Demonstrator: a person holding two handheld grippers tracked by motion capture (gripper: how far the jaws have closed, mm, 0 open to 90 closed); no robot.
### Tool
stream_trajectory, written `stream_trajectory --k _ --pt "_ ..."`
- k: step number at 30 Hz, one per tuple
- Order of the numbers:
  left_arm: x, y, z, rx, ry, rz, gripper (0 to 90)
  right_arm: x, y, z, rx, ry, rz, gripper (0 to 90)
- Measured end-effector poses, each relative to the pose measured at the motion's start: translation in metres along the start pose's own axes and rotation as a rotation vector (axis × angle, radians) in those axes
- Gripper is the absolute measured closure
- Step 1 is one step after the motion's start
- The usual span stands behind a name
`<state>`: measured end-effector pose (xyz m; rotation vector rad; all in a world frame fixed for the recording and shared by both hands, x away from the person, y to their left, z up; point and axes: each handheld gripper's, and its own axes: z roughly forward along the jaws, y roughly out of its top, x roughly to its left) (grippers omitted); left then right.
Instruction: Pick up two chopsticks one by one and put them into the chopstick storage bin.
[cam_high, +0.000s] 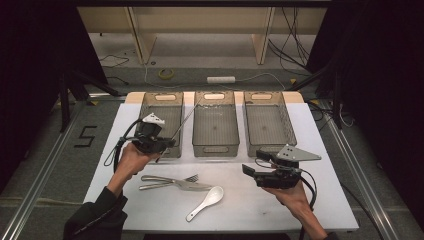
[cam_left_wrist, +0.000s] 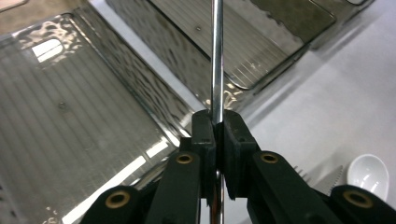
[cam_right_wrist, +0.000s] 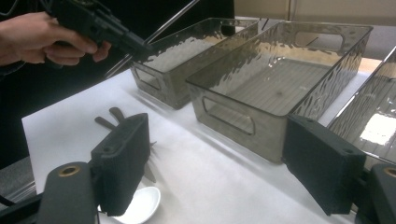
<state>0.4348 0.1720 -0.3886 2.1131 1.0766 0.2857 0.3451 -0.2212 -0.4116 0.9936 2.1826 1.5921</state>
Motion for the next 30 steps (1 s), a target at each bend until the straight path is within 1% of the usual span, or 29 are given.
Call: stream_trajectory --k 6,12,14,15,18,24,30 --pt "0.012 0.002 0.001 -0.003 0.027 -0.034 84.4 0.004 -0.004 0.000 0.017 0.003 -0.010 24.3" --pt "0.027 0.007 0.003 -0.007 0.072 -0.075 84.4 0.009 -0.007 -0.003 0.031 0.001 -0.022 24.2" --pt "0.034 0.007 0.005 -0.006 0.093 -0.098 84.4 0.010 -0.008 -0.005 0.033 0.001 -0.022 24.2" --pt "0.036 0.006 0.006 -0.004 0.098 -0.109 84.4 0.011 -0.009 -0.005 0.030 0.002 -0.023 24.2" --pt "0.043 0.006 0.006 -0.004 0.116 -0.123 84.3 0.013 -0.010 -0.007 0.030 0.003 -0.027 24.1" --pt "0.061 0.008 0.005 -0.025 0.133 -0.186 84.3 0.016 -0.013 -0.008 0.038 0.003 -0.034 23.5" --pt "0.075 0.014 0.010 -0.007 0.158 -0.220 84.3 0.018 -0.015 -0.006 0.051 0.011 -0.036 23.4"
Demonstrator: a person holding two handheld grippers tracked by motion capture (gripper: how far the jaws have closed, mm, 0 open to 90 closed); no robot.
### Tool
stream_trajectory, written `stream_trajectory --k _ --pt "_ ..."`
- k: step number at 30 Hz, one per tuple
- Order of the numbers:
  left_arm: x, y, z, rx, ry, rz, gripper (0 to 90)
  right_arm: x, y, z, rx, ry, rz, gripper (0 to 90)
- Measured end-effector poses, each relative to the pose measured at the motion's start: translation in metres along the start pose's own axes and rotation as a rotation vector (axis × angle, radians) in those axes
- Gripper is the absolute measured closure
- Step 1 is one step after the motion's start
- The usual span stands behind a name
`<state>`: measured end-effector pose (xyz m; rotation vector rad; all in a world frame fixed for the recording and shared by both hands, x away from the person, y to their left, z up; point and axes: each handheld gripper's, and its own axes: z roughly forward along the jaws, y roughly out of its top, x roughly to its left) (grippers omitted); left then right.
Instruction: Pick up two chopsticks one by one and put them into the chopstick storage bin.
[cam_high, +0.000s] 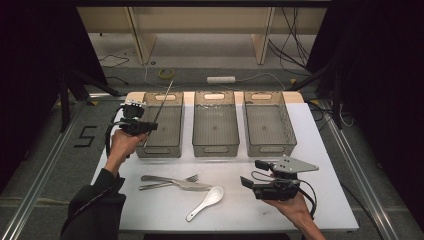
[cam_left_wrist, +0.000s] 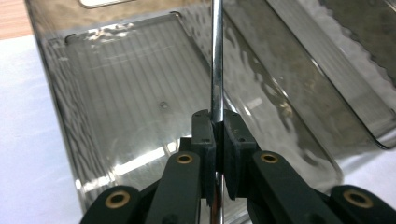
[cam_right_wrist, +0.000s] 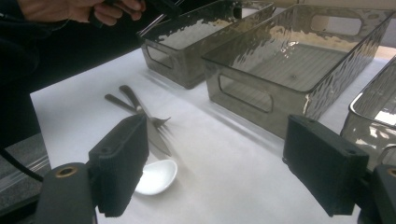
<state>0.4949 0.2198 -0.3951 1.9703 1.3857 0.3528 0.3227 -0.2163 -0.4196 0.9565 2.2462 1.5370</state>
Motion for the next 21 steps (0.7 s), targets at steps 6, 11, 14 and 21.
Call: stream_trajectory --k 6,11,14,21 --pt "0.006 0.007 0.002 0.006 0.012 -0.023 84.3 0.002 -0.001 0.001 0.010 0.006 -0.011 23.4" --pt "0.009 0.007 0.007 0.011 0.030 -0.038 84.2 0.002 -0.001 0.002 0.009 0.009 -0.014 23.4" --pt "0.013 0.007 0.014 0.030 0.048 -0.065 84.2 0.003 -0.001 0.002 0.013 0.009 -0.017 23.4" --pt "0.018 0.006 0.024 0.058 0.076 -0.094 83.8 0.004 -0.001 0.004 0.020 0.018 -0.020 23.4"
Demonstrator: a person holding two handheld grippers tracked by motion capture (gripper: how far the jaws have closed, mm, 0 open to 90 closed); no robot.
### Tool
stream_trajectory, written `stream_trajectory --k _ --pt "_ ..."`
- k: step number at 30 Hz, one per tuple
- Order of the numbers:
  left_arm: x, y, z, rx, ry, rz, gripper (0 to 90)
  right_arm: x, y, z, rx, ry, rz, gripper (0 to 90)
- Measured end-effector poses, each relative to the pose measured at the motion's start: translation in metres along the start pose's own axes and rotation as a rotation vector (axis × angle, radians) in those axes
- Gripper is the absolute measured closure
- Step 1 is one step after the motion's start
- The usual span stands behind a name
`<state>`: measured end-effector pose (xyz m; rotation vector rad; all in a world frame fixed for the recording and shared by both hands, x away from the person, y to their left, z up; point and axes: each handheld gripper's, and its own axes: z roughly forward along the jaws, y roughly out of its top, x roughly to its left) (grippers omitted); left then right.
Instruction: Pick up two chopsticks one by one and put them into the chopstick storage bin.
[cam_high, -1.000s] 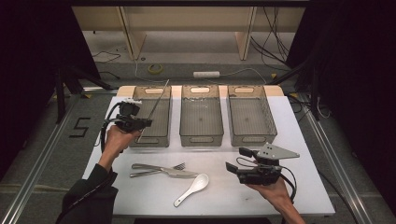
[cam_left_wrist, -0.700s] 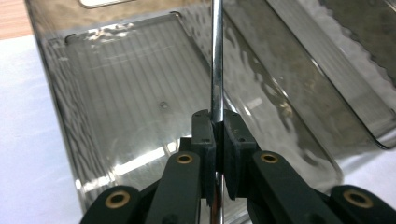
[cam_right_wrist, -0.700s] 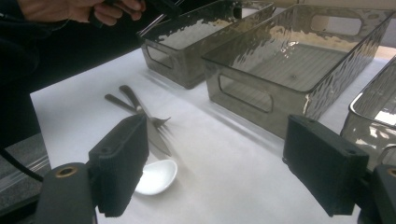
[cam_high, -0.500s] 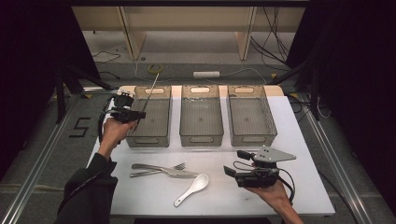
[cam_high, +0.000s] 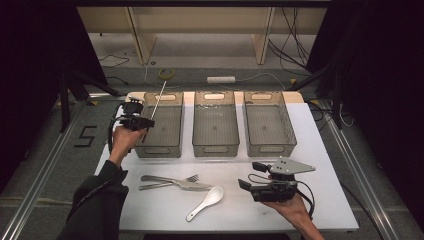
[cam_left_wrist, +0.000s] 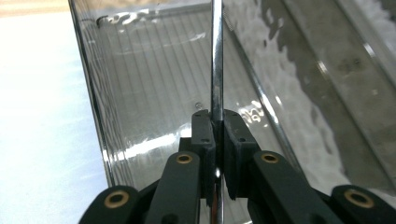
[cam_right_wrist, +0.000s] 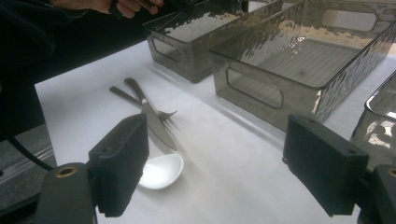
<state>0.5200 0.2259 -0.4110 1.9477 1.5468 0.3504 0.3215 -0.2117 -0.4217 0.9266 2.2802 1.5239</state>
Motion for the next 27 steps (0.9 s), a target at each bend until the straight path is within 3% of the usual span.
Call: stream_trajectory --k 9,12,17,20,27 --pt "0.000 -0.005 0.004 0.012 0.012 -0.009 80.7 0.000 0.000 0.000 0.006 0.005 0.000 23.4" --pt "-0.001 -0.006 0.000 -0.006 0.005 -0.013 68.8 0.001 0.000 0.000 0.008 0.006 -0.001 23.4" --pt "-0.013 -0.009 -0.012 -0.019 -0.032 0.040 52.5 0.001 0.000 0.000 0.011 0.007 0.002 23.3" --pt "-0.022 -0.015 -0.021 -0.051 -0.053 0.050 42.4 0.001 0.000 0.000 0.011 0.003 0.002 23.3" --pt "-0.042 -0.033 -0.041 -0.095 -0.095 0.117 30.6 0.001 0.000 -0.003 0.000 -0.019 -0.008 23.2"
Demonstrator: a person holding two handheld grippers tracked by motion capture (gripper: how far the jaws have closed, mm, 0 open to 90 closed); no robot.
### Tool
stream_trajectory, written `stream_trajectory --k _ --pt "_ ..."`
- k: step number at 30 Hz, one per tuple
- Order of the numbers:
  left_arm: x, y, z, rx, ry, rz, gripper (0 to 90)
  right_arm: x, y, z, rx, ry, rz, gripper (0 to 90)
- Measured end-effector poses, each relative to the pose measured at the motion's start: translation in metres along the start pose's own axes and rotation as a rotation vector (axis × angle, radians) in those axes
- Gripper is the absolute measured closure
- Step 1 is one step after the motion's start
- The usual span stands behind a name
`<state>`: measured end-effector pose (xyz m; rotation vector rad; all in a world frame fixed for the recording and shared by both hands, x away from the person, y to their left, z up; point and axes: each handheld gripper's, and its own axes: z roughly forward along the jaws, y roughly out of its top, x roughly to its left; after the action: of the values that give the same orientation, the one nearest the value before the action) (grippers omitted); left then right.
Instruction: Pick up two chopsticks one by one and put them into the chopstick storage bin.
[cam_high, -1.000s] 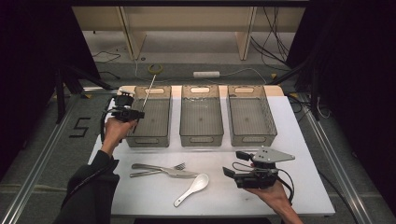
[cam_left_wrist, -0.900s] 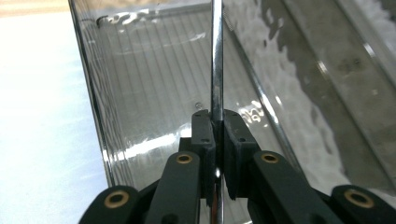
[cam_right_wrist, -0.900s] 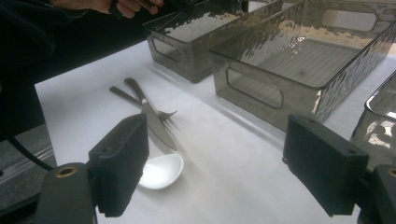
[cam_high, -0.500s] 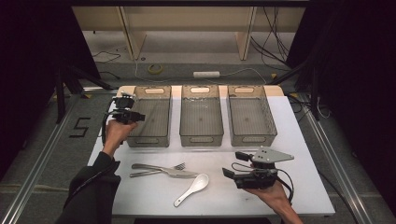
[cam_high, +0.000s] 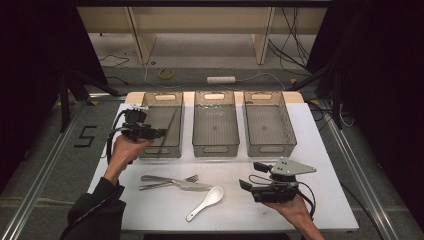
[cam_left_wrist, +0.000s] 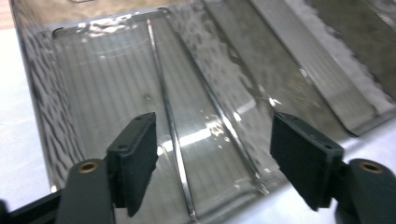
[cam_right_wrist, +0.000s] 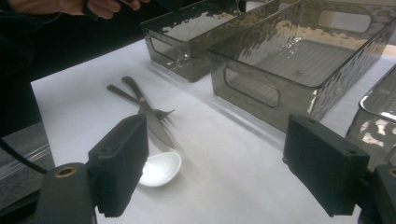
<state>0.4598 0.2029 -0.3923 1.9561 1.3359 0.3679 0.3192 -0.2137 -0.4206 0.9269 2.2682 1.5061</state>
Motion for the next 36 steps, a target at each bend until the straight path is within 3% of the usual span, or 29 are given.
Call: stream_trajectory --k 3,10,16,26,36 --pt "-0.013 -0.009 -0.007 -0.011 -0.039 0.024 28.1 -0.001 0.000 -0.001 -0.011 -0.009 0.012 23.2" --pt "-0.044 -0.029 -0.010 0.019 -0.064 0.125 22.3 -0.003 -0.002 -0.001 -0.012 -0.020 0.011 23.2" --pt "-0.062 -0.041 -0.011 0.039 -0.095 0.170 19.4 -0.004 -0.004 -0.001 -0.007 -0.025 0.013 23.1" --pt "-0.081 -0.056 -0.013 0.064 -0.144 0.182 17.8 -0.007 -0.006 -0.002 -0.006 -0.046 0.012 23.1" --pt "-0.105 -0.072 -0.012 0.125 -0.165 0.245 17.3 -0.008 -0.008 -0.003 -0.005 -0.047 0.018 23.1"
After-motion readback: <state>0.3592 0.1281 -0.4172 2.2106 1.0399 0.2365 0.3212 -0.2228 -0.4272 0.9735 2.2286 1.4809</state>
